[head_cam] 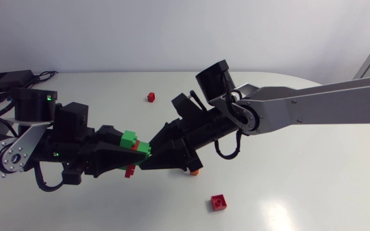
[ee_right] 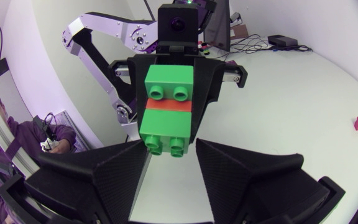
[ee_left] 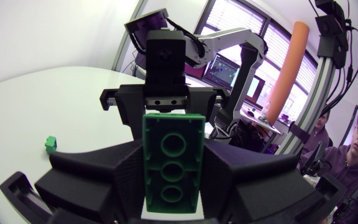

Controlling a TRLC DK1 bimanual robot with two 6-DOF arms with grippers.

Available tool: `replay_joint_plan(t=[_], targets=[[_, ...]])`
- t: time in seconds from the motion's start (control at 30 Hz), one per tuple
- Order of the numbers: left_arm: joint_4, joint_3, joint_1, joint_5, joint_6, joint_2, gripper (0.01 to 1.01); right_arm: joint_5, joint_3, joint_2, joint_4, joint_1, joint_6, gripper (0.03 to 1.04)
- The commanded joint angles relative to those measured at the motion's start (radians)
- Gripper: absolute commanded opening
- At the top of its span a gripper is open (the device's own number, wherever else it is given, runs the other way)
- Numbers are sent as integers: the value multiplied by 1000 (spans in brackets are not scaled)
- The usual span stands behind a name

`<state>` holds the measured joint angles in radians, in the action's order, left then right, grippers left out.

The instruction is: Disassemble duplo

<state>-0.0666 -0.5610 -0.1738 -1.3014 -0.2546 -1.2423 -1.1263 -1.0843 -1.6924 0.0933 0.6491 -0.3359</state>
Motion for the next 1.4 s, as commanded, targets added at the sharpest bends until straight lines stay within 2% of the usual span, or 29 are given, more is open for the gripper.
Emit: replay_joint_plan(t=[0.0, 0.1, 0.27, 0.33, 0.57, 0.87, 1.0, 1.1, 1.37], targets=[[-6, 24, -3, -4, -20, 6, 380, -3, 20, -23, -12, 6, 21, 541], [-6, 24, -4, -4, -21, 4, 380, -3, 20, -23, -12, 6, 21, 436], [-4, 24, -4, -4, -20, 4, 380, -3, 23, -23, -18, 7, 20, 433], [-4, 23, -4, -4, -18, 7, 380, -3, 27, -21, -27, 6, 18, 395], [-2, 24, -3, -6, -17, 12, 382, -24, 38, -23, -30, -9, -17, 397], [-2, 24, -3, -6, -18, 14, 649, -24, 37, -23, -30, -9, -17, 397], [-2, 24, -3, -6, -20, 14, 720, -24, 37, -21, -30, -8, -17, 397], [-2, 24, -1, -6, -20, 14, 823, -24, 38, -20, -29, -8, -15, 397], [-2, 23, 22, -6, -15, 27, 844, -24, 40, -16, -29, -9, -17, 397]])
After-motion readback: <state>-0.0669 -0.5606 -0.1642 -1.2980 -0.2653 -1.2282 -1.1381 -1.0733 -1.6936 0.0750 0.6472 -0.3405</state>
